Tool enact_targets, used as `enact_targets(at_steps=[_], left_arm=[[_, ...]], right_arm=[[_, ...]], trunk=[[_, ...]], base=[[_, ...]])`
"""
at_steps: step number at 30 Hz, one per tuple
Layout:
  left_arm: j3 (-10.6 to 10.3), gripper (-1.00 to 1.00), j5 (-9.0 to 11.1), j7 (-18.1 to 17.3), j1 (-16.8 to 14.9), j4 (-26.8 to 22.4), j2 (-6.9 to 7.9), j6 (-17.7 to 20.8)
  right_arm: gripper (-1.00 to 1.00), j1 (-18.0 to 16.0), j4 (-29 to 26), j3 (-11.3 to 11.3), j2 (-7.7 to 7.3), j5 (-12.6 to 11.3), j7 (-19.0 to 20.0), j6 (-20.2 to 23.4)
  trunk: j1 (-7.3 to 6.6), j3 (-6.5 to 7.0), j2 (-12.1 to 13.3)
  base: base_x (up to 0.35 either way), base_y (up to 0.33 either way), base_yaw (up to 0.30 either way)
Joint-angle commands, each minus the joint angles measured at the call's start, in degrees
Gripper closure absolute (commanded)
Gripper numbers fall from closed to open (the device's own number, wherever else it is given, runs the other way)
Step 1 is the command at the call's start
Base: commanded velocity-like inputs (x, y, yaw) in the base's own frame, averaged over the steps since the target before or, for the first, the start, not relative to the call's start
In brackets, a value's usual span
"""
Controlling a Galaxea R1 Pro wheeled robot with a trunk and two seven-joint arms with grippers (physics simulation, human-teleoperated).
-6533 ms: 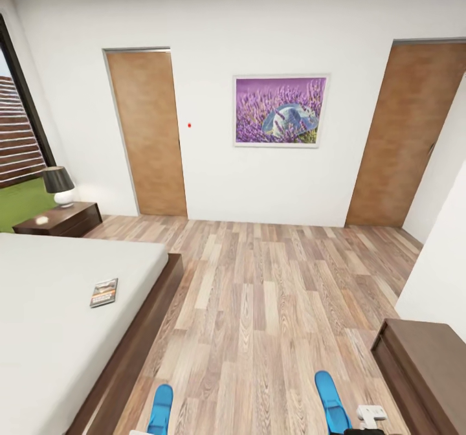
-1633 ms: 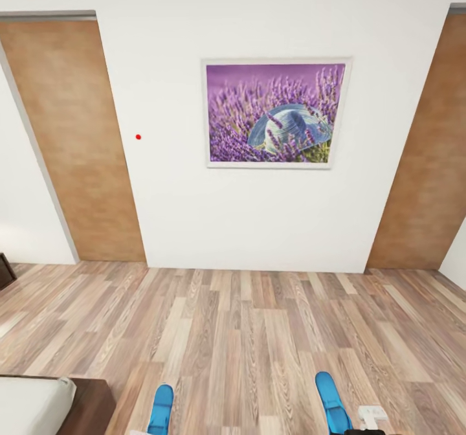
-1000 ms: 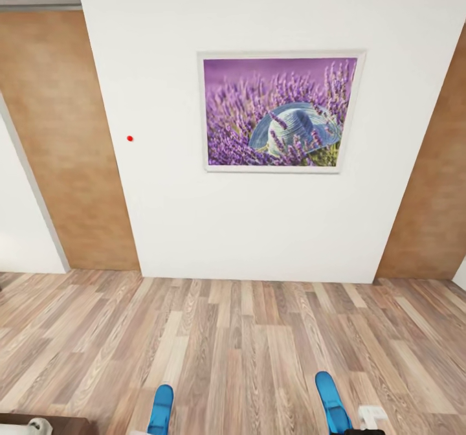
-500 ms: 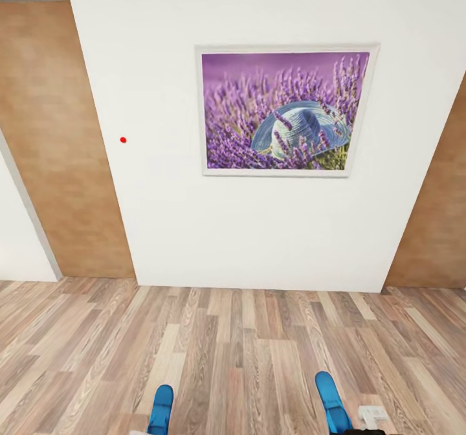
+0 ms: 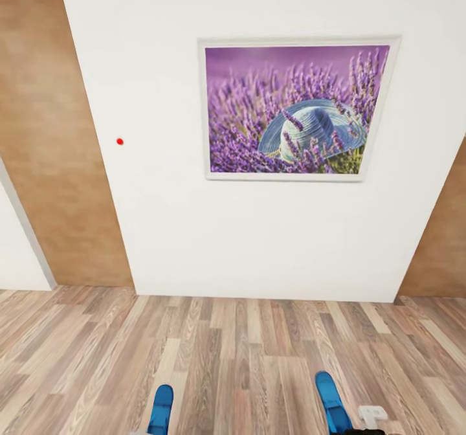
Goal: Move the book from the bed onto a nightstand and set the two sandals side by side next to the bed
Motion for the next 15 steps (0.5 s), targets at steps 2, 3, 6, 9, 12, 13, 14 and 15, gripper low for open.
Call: enact_targets(at_steps=[2,3,6,9,12,13,14,15], left_arm=[[0.5,1.0,-0.4,-0.2,0.0,0.1,0.0,-0.2],[0.5,1.0,-0.4,-0.2,0.0,0.1,0.0,-0.2],[0.5,1.0,-0.4,-0.2,0.0,0.0,0.0,-0.2],[0.5,1.0,-0.4,-0.2,0.0,0.1,0.0,-0.2],[0.5,1.0,-0.4,-0.2,0.0,0.1,0.0,-0.2],[0.5,1.0,-0.4,-0.2,0.0,0.1,0.0,-0.2],[0.5,1.0,-0.4,-0.2,0.0,0.1,0.0,-0.2],[0.5,1.0,-0.4,-0.2,0.0,0.1,0.0,-0.2]], right_arm=[[1.0,-0.1,0.2,0.4,0.02,-0.6,0.3,-0.1],[1.0,-0.1,0.2,0.4,0.02,-0.6,0.3,-0.1],[1.0,-0.1,0.2,0.4,0.02,-0.6,0.3,-0.1],[1.0,-0.1,0.2,0.4,0.02,-0.6,0.3,-0.1],[1.0,-0.1,0.2,0.4,0.02,-0.6,0.3,-0.1],[1.0,-0.1,0.2,0.4,0.02,-0.6,0.3,-0.1],[1.0,-0.1,0.2,0.4,0.02,-0.6,0.3,-0.1],[1.0,-0.1,0.2,0.4,0.02,-0.6,0.3,-0.1]], trunk=[[0.05,-0.02,0.0],[0.05,-0.02,0.0],[0.05,-0.02,0.0],[0.05,-0.02,0.0],[0.05,-0.02,0.0],[0.05,-0.02,0.0],[0.05,-0.02,0.0],[0.05,-0.02,0.0]], base=[[0.322,0.105,0.0],[0.322,0.105,0.0],[0.322,0.105,0.011],[0.322,0.105,0.143],[0.322,0.104,0.263],[0.322,0.102,0.189],[0.322,0.101,0.151],[0.322,0.096,0.062]])
